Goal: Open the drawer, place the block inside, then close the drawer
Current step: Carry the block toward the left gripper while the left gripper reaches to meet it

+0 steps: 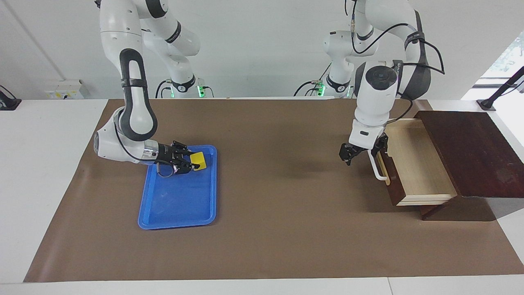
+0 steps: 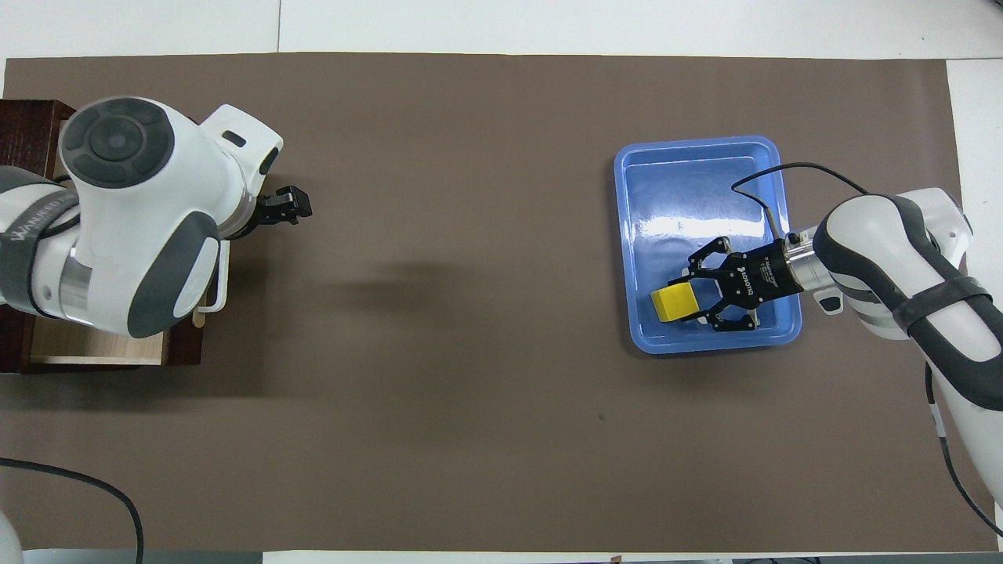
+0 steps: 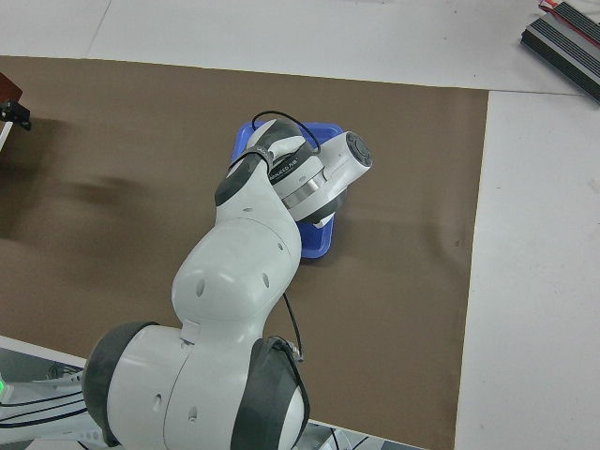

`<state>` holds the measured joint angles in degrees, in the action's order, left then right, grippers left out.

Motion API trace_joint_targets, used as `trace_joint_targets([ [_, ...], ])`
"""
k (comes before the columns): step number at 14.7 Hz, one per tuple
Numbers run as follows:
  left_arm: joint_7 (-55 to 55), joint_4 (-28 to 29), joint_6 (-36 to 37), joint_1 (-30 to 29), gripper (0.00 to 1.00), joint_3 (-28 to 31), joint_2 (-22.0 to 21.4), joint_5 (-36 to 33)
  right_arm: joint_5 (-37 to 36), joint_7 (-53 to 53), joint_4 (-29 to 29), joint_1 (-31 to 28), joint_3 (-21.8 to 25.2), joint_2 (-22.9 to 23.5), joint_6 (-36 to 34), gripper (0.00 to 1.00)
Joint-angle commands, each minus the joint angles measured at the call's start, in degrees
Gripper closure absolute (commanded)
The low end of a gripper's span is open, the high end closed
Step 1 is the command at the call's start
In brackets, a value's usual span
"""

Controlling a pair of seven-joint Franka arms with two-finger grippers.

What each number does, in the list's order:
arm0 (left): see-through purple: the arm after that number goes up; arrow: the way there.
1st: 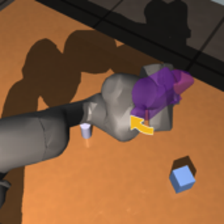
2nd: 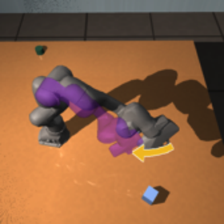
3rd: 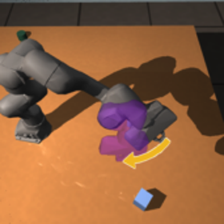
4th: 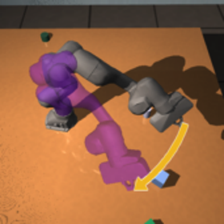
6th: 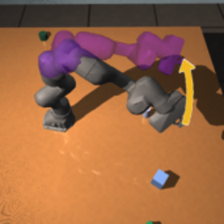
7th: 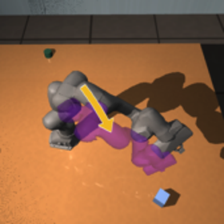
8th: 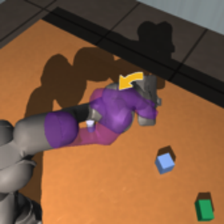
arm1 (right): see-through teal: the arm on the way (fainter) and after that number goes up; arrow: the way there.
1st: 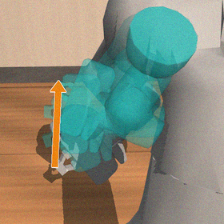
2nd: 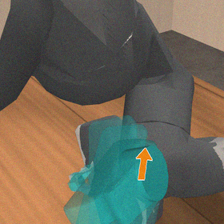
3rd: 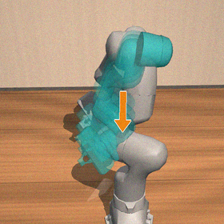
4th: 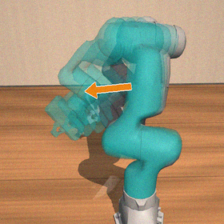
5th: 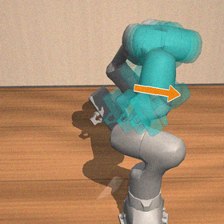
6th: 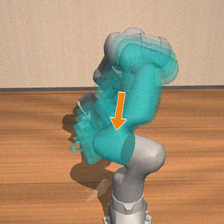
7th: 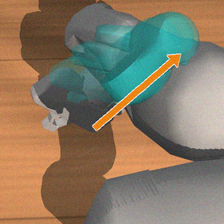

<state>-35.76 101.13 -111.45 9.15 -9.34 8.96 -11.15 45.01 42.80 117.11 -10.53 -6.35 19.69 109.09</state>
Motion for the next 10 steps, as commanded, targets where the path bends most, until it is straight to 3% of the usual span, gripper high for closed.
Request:
trace_joint_targets([
  [1, -10.69, -4.36, 4.04, 1.83, 0.00, 0.64, 1.51, 1.74, 1.83, -0.70, -2.92, -0.11, -0.15, -0.70, -1.50, 1.00],
  [6, -29.76, -3.92, 5.81, 2.53, 0.00, 0.55, -0.43, 7.53, 1.30, 12.36, -13.55, 5.23, -0.42, -1.49, -5.20, 1.00],
  [10, -46.80, -3.84, 2.40, 2.53, 0.00, 0.64, -0.26, 11.40, 2.01, 27.22, -20.06, 14.19, -0.68, -1.32, -1.88, 1.00],
])
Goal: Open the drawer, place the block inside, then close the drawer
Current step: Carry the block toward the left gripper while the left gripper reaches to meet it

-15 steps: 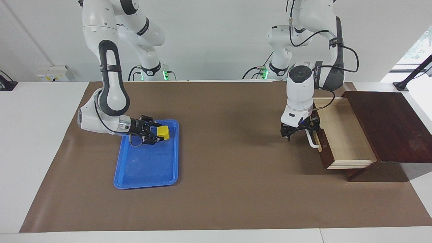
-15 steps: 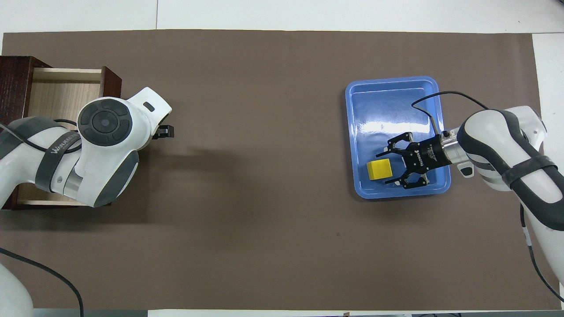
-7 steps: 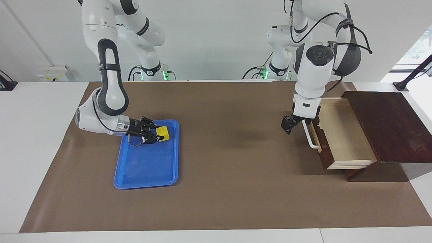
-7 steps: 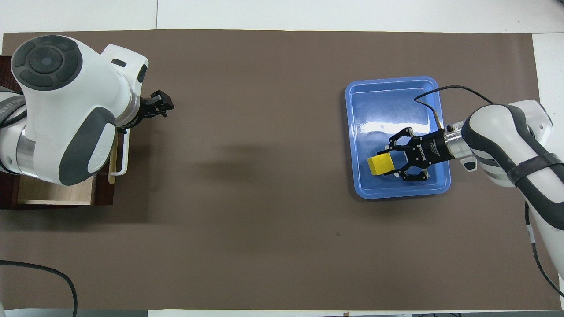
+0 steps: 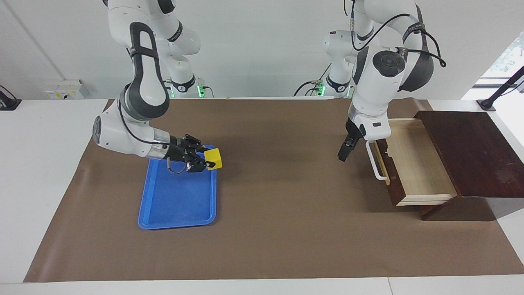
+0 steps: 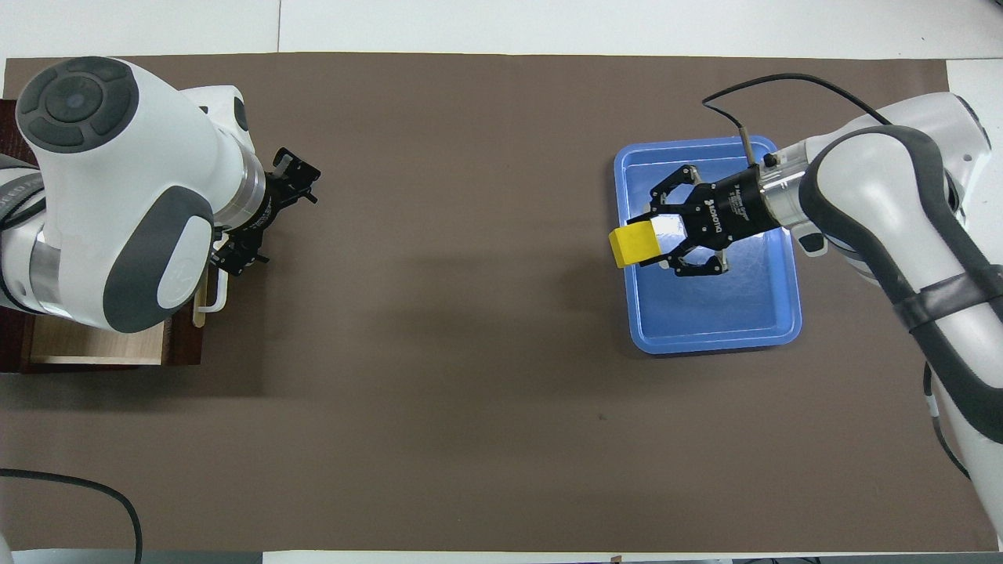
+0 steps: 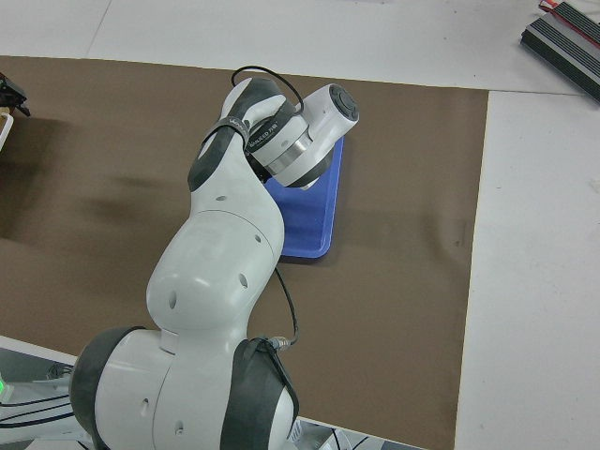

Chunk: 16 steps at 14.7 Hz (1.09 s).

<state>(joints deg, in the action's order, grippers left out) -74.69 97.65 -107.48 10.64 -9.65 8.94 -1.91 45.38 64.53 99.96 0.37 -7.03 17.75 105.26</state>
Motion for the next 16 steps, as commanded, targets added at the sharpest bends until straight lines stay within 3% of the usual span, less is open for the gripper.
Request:
trace_joint_targets([
  [1, -12.37, 0.00, -4.03, 1.05, 0.00, 0.86, -0.15, 4.08, 1.73, 8.48, -3.71, 5.58, -0.09, 0.62, 3.88, 1.00],
  [8, -35.06, 5.97, -15.47, 6.31, 0.00, 0.77, -1.38, 10.34, 2.79, 21.24, -4.68, 19.12, -0.09, 1.06, 18.30, 1.00],
  [12, -38.16, 12.03, -19.78, 9.57, 0.00, 0.77, -4.02, 11.74, 3.57, 23.18, -4.68, 20.90, -0.09, 1.23, 21.74, 1.00],
  [16, -40.97, 12.22, -20.66, 11.24, 0.00, 0.77, -4.11, 12.10, 4.81, 23.71, -4.68, 21.33, -0.27, 1.32, 22.62, 1.00],
])
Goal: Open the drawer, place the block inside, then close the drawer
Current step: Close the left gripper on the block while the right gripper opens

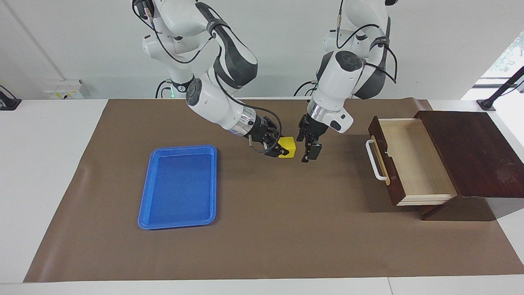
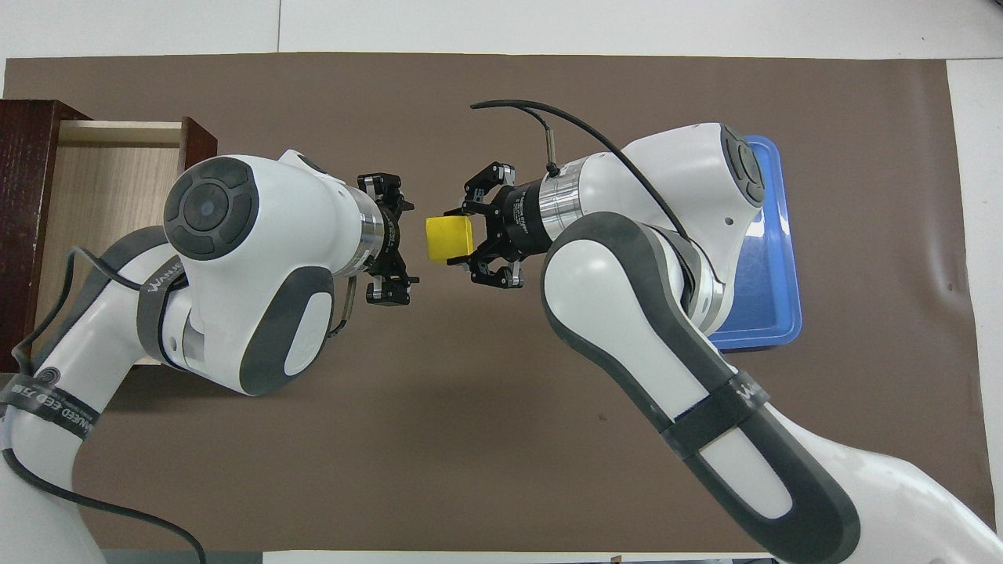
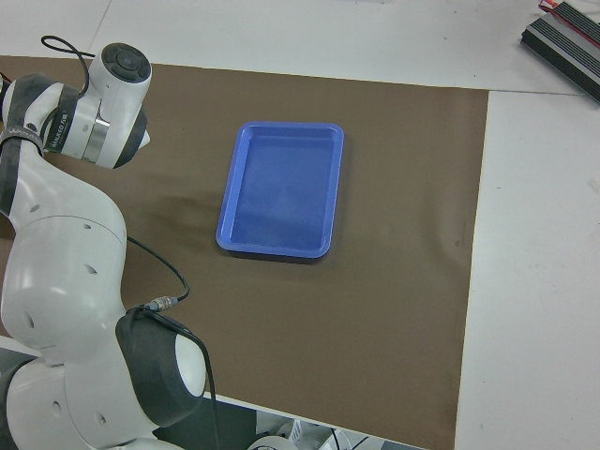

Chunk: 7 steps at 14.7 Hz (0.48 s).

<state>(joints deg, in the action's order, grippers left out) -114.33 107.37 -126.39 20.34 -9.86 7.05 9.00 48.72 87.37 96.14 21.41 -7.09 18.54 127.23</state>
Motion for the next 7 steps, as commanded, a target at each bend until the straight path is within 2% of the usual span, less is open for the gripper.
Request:
trace_joint_targets([
  [1, -1.42, 2.50, -2.45, 1.54, 0.00, 0.99, -2.13, 1.72, 1.47, 0.87, -0.96, 0.38, -0.20, 0.53, 0.57, 1.00],
  [7, -1.51, 3.20, -5.44, 3.21, 0.00, 1.08, -1.87, 2.69, 1.38, 0.78, -0.96, 0.30, -0.20, 0.53, 0.30, 1.00],
])
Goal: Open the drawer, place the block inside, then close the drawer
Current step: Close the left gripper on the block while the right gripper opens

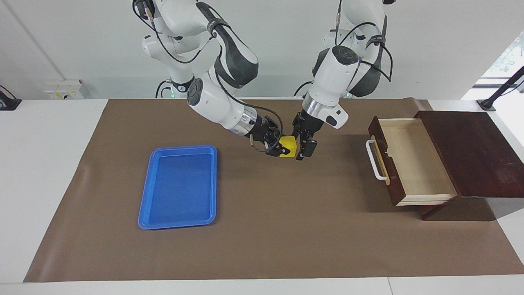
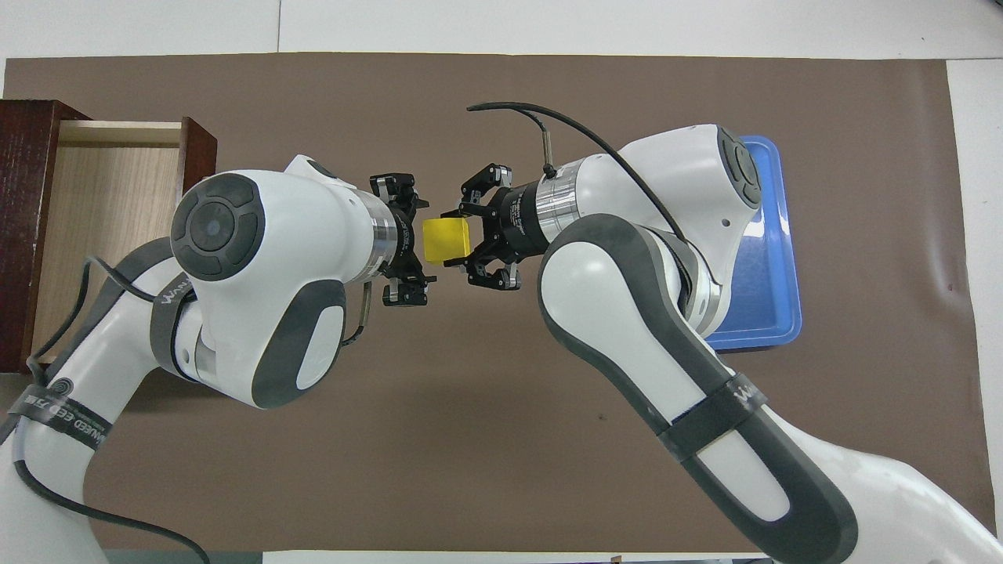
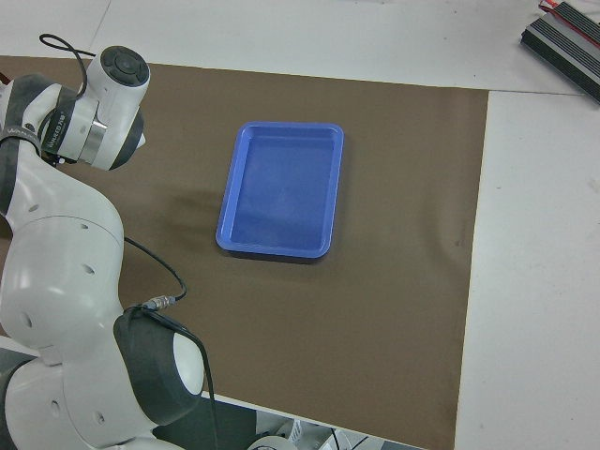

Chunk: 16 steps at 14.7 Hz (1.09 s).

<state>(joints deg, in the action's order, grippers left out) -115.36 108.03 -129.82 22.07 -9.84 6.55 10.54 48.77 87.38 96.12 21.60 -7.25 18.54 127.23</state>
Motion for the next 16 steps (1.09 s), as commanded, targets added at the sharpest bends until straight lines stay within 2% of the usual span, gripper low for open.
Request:
trace_joint_targets([
  [1, -0.48, 2.53, -2.19, 1.83, 0.05, 1.05, -1.19, 1.15, 1.32, 0.86, -0.93, -0.07, -0.04, 0.53, 0.21, 1.00],
  [2, -0.48, 2.79, -2.36, 1.83, 0.17, 1.05, -1.19, 1.15, 1.32, 0.78, -1.02, -0.07, -0.04, 0.53, 0.13, 1.00],
  [3, -0.48, 2.88, -2.36, 1.83, 0.41, 1.05, -1.19, 1.15, 1.41, 0.86, -1.11, -0.07, -0.04, 0.53, 0.13, 1.00],
  [5, -0.48, 2.88, -2.36, 1.66, 0.79, 1.05, -1.19, 1.15, 1.33, 0.77, -1.37, -0.42, -0.04, 0.62, -0.14, 1.00],
  [6, -0.39, 2.88, -2.36, 1.74, 0.94, 0.97, -1.19, 1.15, 1.32, 0.77, -1.46, -0.51, -0.04, 0.62, -0.14, 1.00],
  [7, -0.39, 2.62, -2.36, 1.75, 1.00, 1.05, -1.10, 1.15, 1.32, 0.77, -1.46, -0.51, -0.04, 0.62, -0.14, 1.00],
  [11, -0.39, 2.45, -2.36, 1.75, 1.00, 1.05, -1.01, 1.15, 1.32, 0.86, -1.46, -0.42, -0.04, 0.62, -0.14, 1.00],
  [12, -0.30, 2.45, -2.36, 1.66, 1.00, 1.05, -1.01, 1.15, 1.24, 0.95, -1.37, -0.16, 0.04, 0.44, -0.14, 0.01],
  [16, 0.66, 0.96, -1.23, 0.69, 1.00, 1.31, -0.75, 1.06, 1.06, 0.95, -1.37, -0.86, 0.13, 0.27, -0.75, 0.00],
])
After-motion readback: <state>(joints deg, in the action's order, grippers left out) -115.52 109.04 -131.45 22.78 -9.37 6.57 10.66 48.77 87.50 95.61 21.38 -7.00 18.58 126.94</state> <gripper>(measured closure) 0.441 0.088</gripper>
